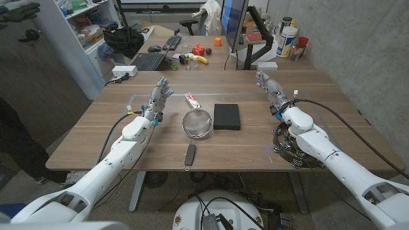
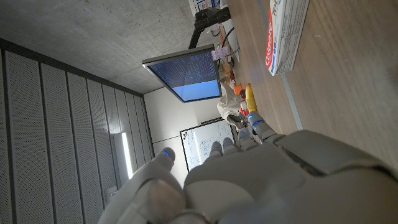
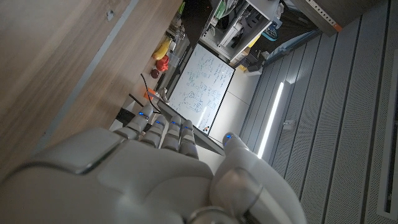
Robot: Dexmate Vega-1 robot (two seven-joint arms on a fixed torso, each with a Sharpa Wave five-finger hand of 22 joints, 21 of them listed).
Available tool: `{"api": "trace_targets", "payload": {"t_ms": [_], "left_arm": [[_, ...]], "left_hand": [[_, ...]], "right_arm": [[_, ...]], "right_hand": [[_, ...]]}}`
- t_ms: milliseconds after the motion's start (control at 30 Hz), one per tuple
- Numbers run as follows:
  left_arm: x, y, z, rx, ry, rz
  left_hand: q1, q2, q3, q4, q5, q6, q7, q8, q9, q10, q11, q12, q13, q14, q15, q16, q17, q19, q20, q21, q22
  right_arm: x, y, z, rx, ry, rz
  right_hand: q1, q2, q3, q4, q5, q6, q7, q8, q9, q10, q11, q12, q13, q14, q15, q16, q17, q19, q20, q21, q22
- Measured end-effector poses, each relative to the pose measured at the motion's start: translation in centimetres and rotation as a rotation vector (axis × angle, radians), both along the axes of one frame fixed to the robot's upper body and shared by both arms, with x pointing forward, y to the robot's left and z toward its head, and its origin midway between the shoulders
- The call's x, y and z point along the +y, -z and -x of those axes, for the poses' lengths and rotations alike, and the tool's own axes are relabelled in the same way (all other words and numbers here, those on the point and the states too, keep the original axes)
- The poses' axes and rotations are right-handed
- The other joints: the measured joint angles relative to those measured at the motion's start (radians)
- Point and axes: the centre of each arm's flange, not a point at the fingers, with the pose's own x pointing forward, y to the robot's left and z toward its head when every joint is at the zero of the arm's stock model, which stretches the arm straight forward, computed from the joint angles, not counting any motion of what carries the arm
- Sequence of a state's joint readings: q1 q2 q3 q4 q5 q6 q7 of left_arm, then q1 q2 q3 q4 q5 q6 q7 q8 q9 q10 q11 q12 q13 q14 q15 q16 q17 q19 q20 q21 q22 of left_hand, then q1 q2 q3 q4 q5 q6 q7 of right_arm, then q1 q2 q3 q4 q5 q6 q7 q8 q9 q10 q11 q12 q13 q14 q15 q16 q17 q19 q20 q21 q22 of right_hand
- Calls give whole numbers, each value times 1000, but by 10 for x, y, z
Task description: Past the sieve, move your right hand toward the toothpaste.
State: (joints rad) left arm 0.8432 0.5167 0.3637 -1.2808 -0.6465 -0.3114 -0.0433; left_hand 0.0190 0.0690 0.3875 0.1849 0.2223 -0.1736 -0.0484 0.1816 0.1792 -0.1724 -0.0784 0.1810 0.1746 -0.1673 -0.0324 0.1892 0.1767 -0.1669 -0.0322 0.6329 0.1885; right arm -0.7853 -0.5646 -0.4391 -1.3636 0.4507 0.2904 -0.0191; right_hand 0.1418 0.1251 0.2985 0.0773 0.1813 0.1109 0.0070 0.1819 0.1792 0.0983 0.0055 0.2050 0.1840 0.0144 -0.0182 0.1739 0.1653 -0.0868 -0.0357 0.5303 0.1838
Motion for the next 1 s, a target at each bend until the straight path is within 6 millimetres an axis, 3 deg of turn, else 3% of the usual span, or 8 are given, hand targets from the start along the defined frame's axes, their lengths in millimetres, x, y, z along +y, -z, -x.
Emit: {"api": "trace_targets", "payload": {"t_ms": [1000], "left_arm": [[13,1,-1,-12,-12,10]], "left_hand": [[0,0,0,0,0,0,0,0,0,0,0,0,0,0,0,0,0,0,0,0,0]], "right_arm": [[34,-34,7,-95,10,161]], "right_hand": [[17,9,8,-8,0,16,-5,8,0,13,2,8,0,0,0,4,0,0,0,-6,0]]}}
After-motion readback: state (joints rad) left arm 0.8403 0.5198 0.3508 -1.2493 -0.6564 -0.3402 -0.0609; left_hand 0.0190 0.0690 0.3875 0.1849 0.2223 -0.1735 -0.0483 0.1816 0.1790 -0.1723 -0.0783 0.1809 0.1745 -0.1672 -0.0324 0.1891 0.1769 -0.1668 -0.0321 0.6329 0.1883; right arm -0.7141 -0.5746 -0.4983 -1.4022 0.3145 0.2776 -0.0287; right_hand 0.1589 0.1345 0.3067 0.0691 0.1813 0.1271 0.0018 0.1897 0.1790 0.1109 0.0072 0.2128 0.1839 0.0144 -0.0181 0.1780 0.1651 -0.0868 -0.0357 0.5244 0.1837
